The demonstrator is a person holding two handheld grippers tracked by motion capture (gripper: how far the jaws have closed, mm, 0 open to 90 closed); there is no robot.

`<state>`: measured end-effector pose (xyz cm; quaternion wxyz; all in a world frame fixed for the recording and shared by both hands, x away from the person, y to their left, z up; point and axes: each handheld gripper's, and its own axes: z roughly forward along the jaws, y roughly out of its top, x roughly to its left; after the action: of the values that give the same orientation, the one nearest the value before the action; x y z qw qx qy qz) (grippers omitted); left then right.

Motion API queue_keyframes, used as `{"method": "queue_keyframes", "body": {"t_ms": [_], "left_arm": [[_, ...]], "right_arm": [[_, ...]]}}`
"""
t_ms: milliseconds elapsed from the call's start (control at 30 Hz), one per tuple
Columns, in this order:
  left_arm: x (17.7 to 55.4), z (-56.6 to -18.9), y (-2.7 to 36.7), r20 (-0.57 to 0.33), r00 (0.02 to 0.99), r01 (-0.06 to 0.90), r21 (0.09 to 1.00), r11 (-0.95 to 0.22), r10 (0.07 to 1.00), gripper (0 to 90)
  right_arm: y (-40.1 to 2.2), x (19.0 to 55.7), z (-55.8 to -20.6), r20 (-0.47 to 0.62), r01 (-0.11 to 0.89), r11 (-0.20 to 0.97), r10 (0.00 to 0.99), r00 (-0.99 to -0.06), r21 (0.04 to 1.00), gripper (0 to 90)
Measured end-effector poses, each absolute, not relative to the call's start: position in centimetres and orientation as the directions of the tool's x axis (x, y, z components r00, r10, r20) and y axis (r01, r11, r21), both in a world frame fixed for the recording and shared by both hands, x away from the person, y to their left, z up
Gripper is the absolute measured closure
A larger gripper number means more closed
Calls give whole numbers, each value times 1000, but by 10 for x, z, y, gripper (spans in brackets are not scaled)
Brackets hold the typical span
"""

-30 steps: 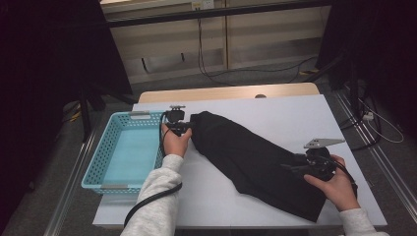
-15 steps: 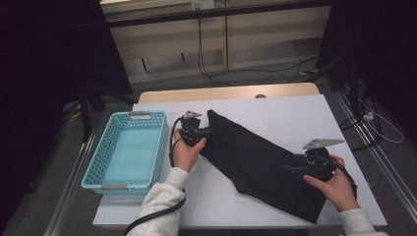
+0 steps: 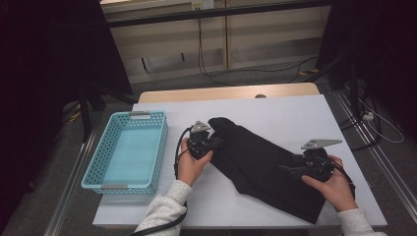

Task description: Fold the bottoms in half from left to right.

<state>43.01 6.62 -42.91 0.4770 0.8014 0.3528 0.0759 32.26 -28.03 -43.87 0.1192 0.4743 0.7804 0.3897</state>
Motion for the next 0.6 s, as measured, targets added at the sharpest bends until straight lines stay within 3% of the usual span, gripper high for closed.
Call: {"method": "queue_keyframes", "body": {"t_ms": [600], "left_arm": [[411, -430, 49, -212, 811, 459, 807, -370, 545, 843]], "right_arm": [[-279, 322, -438, 192, 651, 241, 832, -521, 720, 286]]}}
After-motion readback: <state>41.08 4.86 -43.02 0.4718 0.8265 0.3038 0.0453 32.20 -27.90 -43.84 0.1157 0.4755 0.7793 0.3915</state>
